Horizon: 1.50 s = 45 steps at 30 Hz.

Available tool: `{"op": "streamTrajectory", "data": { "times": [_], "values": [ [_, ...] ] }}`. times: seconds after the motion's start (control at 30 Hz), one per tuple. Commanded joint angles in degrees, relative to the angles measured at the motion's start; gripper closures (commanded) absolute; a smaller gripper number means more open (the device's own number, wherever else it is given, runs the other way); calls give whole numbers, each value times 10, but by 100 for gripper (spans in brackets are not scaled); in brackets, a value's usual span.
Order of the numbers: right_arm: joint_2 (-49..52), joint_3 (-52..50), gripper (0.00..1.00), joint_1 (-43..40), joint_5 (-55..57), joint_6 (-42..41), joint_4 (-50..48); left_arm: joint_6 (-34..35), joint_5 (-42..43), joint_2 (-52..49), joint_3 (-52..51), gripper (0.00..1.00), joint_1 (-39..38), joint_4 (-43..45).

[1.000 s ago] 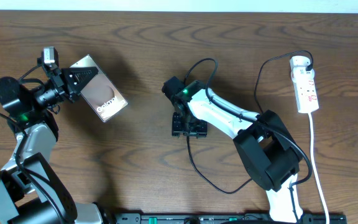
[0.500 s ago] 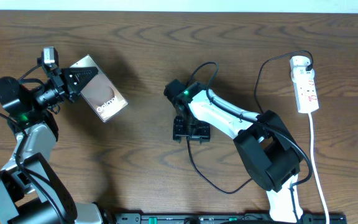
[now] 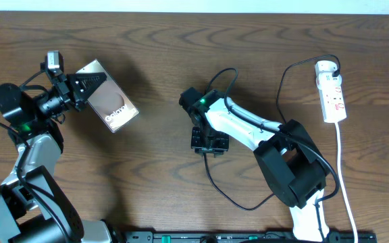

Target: Plug charger to phone and switch on socket

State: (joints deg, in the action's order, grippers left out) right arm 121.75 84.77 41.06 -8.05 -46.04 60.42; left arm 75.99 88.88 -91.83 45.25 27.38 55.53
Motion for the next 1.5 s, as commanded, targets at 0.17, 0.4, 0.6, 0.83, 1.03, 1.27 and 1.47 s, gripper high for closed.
{"op": "streamTrajectory", "data": {
  "times": [0.17,0.4,0.6,0.83,1.03,1.27,1.47],
  "values": [
    [27,-17,87,3,6,-2,-17,-7,12,9,12,93,3,5],
    [47,-17,99,3,0,-2,-17,-7,12,9,12,93,3,5],
    [49,-15,99,2,0,-2,-26,-7,12,9,12,93,3,5],
    [44,65,99,-43,2,61,1,-7,12,9,12,93,3,5],
    [31,235,99,-111,-22,154,75,-8,12,9,12,93,3,5],
    [12,387,99,-164,-411,524,129,-19,12,9,12,93,3,5],
    [12,383,99,-160,-572,813,254,-19,12,9,12,93,-2,5]
  ]
}}
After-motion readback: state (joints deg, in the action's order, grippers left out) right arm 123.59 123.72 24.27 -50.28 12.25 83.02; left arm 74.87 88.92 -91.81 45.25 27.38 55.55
